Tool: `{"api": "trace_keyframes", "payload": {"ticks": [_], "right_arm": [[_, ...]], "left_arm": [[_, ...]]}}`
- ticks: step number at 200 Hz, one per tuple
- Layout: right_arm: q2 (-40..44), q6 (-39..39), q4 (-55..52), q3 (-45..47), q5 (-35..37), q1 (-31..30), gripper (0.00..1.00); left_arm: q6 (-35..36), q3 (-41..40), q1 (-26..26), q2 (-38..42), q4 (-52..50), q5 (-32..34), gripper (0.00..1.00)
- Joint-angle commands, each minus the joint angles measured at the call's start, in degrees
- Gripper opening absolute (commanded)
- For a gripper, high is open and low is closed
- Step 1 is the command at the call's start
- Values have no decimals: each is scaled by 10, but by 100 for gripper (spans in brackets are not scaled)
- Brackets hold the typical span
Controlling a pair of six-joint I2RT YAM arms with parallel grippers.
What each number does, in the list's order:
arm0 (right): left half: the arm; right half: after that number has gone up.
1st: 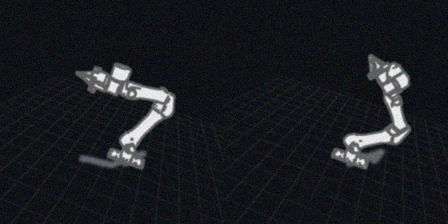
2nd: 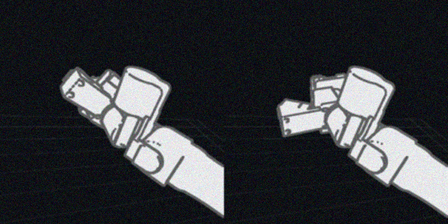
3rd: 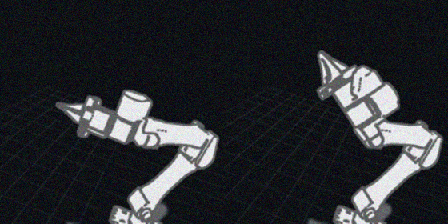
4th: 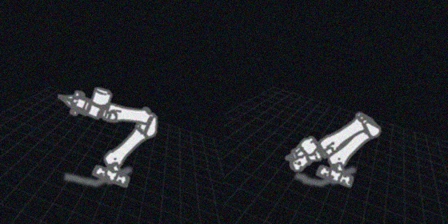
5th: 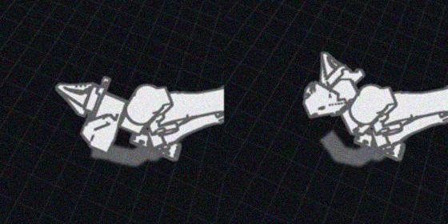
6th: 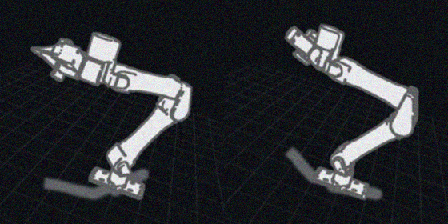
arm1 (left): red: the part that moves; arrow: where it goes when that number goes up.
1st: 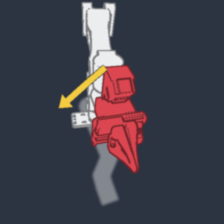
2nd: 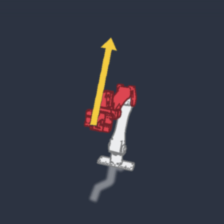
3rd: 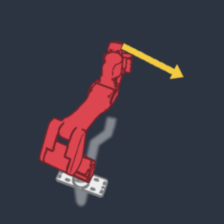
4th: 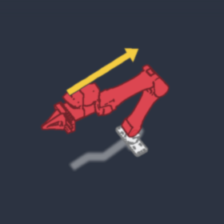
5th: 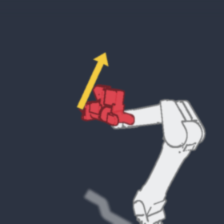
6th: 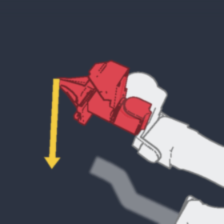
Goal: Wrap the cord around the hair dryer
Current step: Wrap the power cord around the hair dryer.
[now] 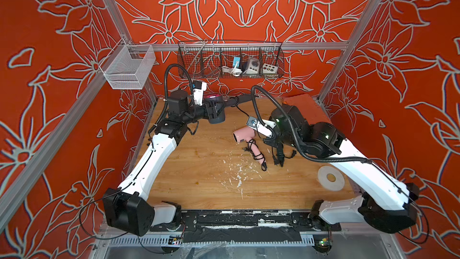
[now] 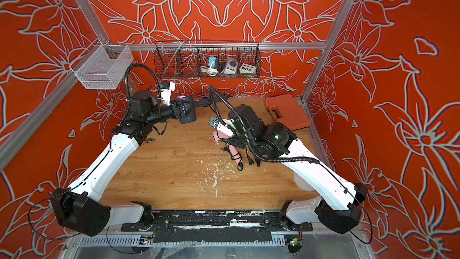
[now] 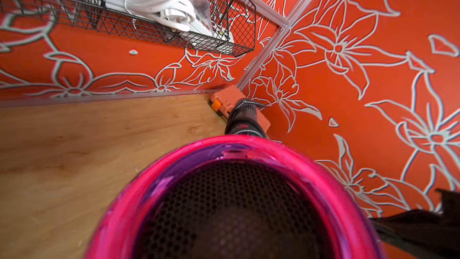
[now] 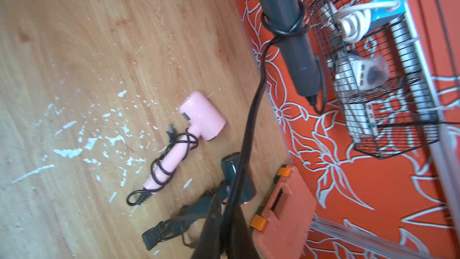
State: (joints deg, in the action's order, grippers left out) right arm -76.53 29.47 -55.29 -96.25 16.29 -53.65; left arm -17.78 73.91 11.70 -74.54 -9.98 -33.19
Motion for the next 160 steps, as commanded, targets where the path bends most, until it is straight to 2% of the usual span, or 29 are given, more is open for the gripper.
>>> {"api": "trace_keyframes", "payload": {"ticks": [1, 29, 85, 104, 124, 160], "right_arm": [[-24, 82, -19, -41, 76, -2, 0], [-54, 136, -3, -92, 81, 10, 0], [-118, 241, 21, -170, 34, 42, 0], [-141, 252, 29, -191, -1, 64, 0], [-161, 213, 8, -221, -102, 91, 0], [-182, 112, -44, -223, -421, 196, 0]], "left_arm": [[102, 33, 24, 14, -109, 32, 0], [125, 37, 49, 21, -153, 2, 0], [155, 36, 102, 10, -175, -81, 0], [160, 25, 116, 17, -163, -123, 0], [125, -8, 119, 38, -105, -171, 0], [36, -73, 117, 82, 37, -224, 0]]}}
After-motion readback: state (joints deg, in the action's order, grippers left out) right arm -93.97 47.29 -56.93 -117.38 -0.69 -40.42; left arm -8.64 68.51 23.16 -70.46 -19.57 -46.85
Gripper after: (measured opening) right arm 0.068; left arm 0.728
